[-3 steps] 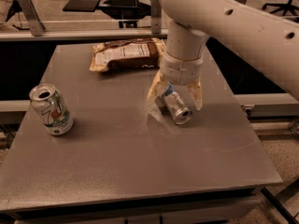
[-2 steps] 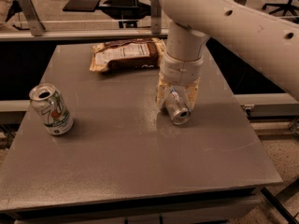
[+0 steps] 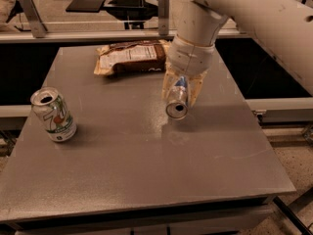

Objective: Place redbull can upright

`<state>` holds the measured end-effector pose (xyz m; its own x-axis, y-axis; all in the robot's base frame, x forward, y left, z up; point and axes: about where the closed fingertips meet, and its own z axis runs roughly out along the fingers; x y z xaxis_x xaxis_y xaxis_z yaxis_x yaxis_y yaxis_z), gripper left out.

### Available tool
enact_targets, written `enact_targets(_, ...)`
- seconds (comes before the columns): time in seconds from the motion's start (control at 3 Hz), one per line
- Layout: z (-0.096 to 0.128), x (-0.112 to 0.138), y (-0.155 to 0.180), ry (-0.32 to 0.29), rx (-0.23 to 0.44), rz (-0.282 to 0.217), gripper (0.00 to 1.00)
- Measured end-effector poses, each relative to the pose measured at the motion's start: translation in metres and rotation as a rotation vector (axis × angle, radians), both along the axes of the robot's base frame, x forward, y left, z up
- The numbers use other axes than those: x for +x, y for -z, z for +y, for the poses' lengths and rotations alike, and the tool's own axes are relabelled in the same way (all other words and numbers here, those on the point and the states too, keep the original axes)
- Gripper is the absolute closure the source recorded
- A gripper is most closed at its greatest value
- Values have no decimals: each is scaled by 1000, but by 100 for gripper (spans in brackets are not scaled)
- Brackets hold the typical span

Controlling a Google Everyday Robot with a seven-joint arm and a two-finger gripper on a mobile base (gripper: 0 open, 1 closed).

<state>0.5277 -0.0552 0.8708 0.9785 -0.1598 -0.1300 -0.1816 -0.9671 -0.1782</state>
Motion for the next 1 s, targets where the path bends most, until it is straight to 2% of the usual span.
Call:
enact_targets(0.33, 23, 5, -29, 111, 135, 58, 100)
enact_targets(0.67, 38, -5, -55, 264, 259, 179, 100)
enact_targets(1.0, 43, -18, -70, 432, 340, 340, 100)
